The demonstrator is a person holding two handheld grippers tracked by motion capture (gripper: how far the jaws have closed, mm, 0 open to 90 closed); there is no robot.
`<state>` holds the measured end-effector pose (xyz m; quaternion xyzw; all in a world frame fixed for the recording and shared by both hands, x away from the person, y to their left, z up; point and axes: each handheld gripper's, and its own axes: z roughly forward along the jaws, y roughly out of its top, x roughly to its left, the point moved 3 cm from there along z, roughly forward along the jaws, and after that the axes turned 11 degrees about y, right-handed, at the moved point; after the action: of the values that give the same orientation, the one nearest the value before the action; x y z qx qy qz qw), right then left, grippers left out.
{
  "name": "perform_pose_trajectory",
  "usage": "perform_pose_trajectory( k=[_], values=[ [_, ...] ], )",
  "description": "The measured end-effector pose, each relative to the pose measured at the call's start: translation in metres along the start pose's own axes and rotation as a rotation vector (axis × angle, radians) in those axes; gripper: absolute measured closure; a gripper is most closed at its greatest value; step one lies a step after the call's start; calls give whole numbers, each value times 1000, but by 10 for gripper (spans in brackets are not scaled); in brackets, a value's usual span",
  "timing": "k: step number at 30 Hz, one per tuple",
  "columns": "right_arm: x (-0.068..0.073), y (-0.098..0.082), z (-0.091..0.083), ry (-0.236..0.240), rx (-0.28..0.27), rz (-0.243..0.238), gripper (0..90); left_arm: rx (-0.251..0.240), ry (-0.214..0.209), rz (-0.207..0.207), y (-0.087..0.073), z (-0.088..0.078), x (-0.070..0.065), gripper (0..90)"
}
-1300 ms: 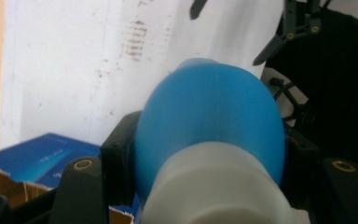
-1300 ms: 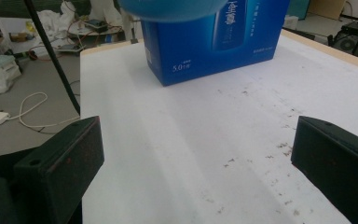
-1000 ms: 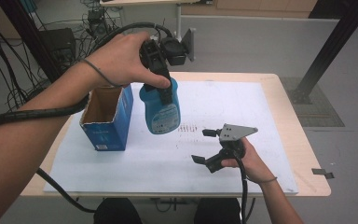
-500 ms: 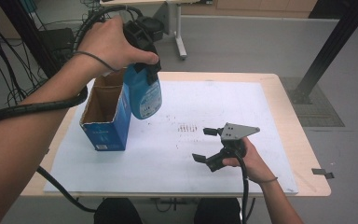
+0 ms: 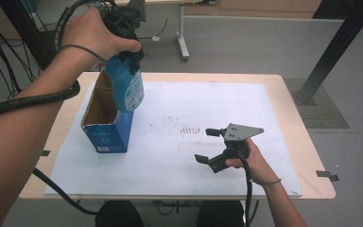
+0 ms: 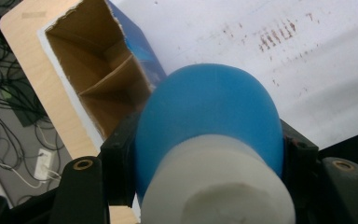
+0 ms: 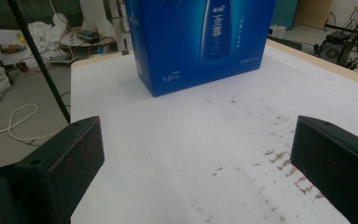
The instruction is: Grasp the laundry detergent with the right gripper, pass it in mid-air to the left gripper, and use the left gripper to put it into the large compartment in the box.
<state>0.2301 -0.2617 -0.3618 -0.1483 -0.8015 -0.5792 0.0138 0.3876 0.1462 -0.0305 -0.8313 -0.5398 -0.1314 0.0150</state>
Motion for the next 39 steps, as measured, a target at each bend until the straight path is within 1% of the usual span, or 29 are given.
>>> perform_pose_trajectory(
  k=[1,2,3,4,6,12,14,15,16,21,23,25,28,31,33,36,38,39],
  values=[
    [0,0,0,1,1,1,27,2,-5,-8,0,1,5,378],
    [0,0,0,-2,0,-1,27,16,-7,1,2,0,10,379],
    [0,1,0,-1,-2,1,27,17,-8,-13,2,1,14,378],
    [0,1,0,0,-3,0,27,17,-8,-36,1,1,17,378],
    [1,2,0,-6,-1,-3,27,23,0,-60,1,2,24,379],
    [1,2,-1,-11,-1,-1,27,49,31,-141,2,7,38,379],
    [1,1,-1,-10,-2,0,27,59,38,-160,3,9,42,379],
    [1,2,0,-9,-1,0,28,69,39,-179,3,10,46,379],
    [1,1,0,-10,0,0,27,74,40,-189,3,11,49,379],
    [1,1,1,-11,1,2,28,94,60,-247,3,14,59,379],
    [1,1,1,-11,2,2,28,101,60,-283,1,16,65,379],
    [1,2,2,-18,11,1,30,112,68,-308,1,17,68,379],
    [1,2,2,-19,12,1,30,119,82,-329,1,18,70,379],
    [2,2,2,-19,11,1,30,124,76,-353,-1,19,76,379],
    [2,2,1,-21,8,3,30,121,76,-361,-3,20,79,379],
    [2,1,-1,-24,8,6,30,129,78,-371,-4,23,81,379],
    [2,2,-1,-26,11,5,30,131,72,-386,-6,26,83,379],
    [2,2,-1,-25,12,4,30,130,69,-386,-7,28,84,379]
  ],
)
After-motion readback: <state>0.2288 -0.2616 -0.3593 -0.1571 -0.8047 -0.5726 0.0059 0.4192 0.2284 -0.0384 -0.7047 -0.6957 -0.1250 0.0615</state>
